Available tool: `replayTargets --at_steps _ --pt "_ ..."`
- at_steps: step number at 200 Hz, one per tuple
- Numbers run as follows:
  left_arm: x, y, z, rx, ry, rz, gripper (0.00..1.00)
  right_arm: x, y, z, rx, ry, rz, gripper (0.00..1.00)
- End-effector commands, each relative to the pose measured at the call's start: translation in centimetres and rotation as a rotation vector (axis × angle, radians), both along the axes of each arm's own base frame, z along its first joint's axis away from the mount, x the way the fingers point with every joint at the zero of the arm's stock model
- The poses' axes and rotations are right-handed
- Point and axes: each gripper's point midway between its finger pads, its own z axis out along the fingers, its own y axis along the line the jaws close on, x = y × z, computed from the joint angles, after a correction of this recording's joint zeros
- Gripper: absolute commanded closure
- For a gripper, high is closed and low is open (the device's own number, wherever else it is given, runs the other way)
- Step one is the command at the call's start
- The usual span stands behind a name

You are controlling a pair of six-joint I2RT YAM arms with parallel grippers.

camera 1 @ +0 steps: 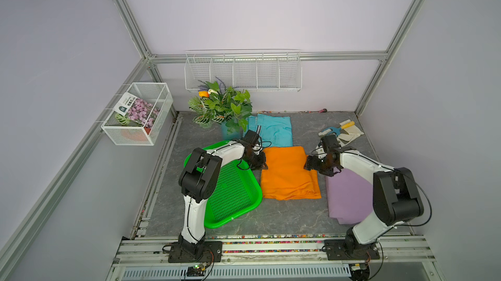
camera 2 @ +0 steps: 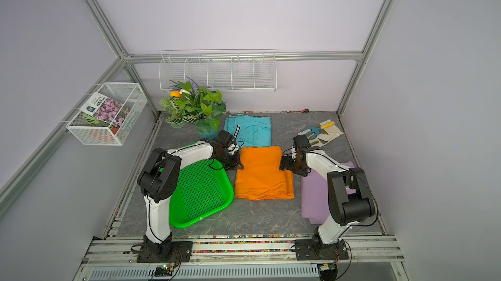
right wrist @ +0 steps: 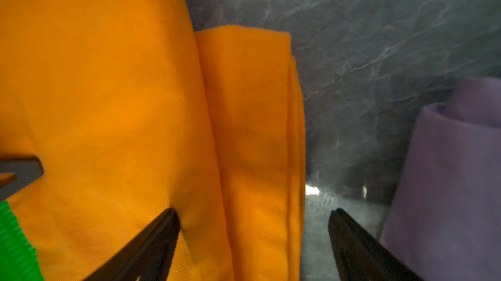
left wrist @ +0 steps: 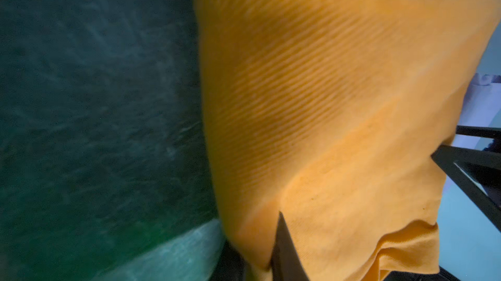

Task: Put the folded long pants in the basket
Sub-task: Pick up the long pant at the center of the board, then place the long pant in the basket.

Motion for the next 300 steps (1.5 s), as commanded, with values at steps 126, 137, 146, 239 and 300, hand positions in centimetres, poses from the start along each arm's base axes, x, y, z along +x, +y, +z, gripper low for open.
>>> replayTargets --at_steps 126,137,146,239,300 --pt "-1.2 -1.7 -1.9 0.018 0.057 -0.019 1.00 -1.2 3.7 -4.1 0.112 0.075 -0.014 0.32" --pt "-1.2 -1.7 -1.8 0.018 0.056 -0.018 1.00 -1.0 3.7 -3.9 0.112 0.068 -0.008 0.41" --pt "-1.1 -1.7 -1.8 0.016 0.055 -0.016 1.00 -1.0 3.6 -3.8 0.108 0.065 -0.004 0.55" --pt "0.4 -4.4 5.0 -0.112 -0.033 -0.011 1.00 0.2 4.4 2.6 0.152 -0.018 0.027 1.00" --pt "-1.9 -7.0 12.6 -0.236 -0.074 -0.044 1.00 0.1 5.8 8.7 0.158 -0.091 0.095 1.00"
